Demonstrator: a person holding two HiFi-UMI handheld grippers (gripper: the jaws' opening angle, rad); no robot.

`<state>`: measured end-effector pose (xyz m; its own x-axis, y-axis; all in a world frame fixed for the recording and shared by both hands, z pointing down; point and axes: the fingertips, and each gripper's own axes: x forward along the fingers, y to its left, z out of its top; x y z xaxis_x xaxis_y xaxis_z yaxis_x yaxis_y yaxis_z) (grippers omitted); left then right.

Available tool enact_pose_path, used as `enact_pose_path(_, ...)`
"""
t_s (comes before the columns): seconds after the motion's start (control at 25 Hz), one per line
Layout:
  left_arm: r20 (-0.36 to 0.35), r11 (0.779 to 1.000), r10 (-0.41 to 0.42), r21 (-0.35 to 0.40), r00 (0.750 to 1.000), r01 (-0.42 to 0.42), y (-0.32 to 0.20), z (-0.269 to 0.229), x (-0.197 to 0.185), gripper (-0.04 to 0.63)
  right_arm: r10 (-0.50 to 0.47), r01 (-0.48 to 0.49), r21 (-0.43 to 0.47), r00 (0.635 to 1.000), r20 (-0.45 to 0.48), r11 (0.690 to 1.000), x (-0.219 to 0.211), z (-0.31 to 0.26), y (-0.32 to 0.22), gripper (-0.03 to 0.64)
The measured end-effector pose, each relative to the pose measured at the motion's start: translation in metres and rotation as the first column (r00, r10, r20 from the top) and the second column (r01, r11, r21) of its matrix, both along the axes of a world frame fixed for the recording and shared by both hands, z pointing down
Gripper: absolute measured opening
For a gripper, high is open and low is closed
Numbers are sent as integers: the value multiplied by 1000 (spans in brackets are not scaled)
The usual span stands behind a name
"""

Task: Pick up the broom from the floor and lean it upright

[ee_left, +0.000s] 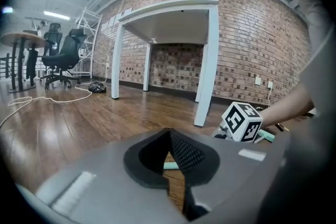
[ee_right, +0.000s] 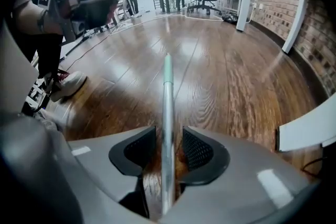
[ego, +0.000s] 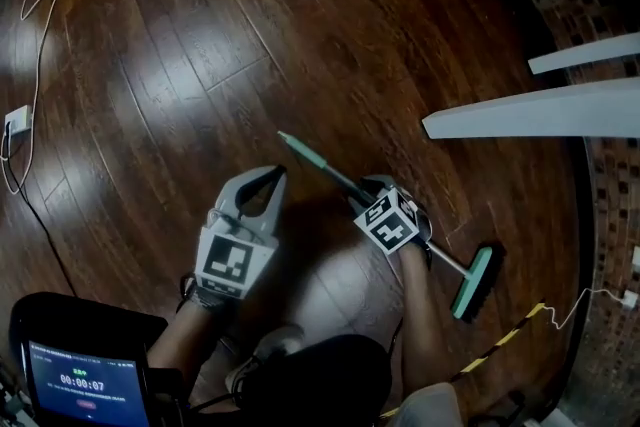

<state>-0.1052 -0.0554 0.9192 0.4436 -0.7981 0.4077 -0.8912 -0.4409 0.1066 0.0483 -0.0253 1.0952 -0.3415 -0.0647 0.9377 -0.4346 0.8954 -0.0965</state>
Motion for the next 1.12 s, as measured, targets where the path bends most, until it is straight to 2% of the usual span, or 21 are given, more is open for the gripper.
enact_pose_path(0.16, 10, 1000, 4, -14, 1000, -4, 4, 3, -2, 2, -76, 70, -70, 994, -83, 995, 4, 12, 7, 139)
enact_pose_path(0.52, -10, 1000, 5, -29, 1000, -5, 0, 9, -5, 2, -178, 159, -94, 950, -256, 983, -1, 16, 9, 110)
enact_pose_path(0.84, 2, 999, 38, -11, 999, -38, -4, -4, 8, 2, -103, 98, -33, 966, -235, 995, 6, 8, 13, 87)
enact_pose_path(0.96, -29, 1000, -2, -14, 1000, 2, -13, -22, 6, 2, -62, 75, 48, 970, -237, 996, 16, -12, 4, 86)
enact_pose_path(1.12, -96, 997, -72, -15, 993, 71, -25, -80, 8, 0, 27, 6, 154, 977, -211, 988, 36, -73, -3, 84)
